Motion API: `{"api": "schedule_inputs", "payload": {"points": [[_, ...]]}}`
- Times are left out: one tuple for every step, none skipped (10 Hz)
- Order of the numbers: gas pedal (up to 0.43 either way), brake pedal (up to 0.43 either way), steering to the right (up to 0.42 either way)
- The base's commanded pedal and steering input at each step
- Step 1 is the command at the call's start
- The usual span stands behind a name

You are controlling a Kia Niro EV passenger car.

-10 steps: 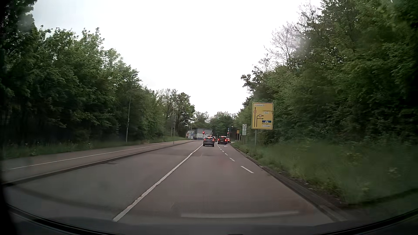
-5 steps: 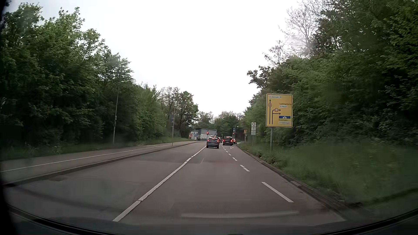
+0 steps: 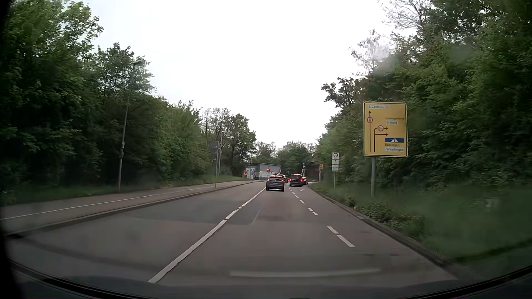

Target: Follow the waypoints while adhering to traffic rules and regulations

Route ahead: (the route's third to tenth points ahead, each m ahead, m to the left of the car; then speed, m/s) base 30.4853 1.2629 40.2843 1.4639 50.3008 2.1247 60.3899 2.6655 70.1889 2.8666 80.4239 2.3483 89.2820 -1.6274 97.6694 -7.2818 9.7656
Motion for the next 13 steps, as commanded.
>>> {"api": "schedule_inputs", "payload": {"points": [[0.000, 0.000, -0.010], [0.000, 0.024, -0.010], [0.000, 0.055, -0.010], [0.000, 0.098, -0.010], [0.000, 0.122, 0.001], [0.000, 0.128, 0.010], [0.000, 0.146, 0.011], [0.000, 0.165, 0.009], [0.000, 0.183, 0.008], [0.000, 0.195, 0.006], [0.000, 0.195, 0.001], [0.000, 0.201, 0.000], [0.000, 0.201, 0.009]]}}
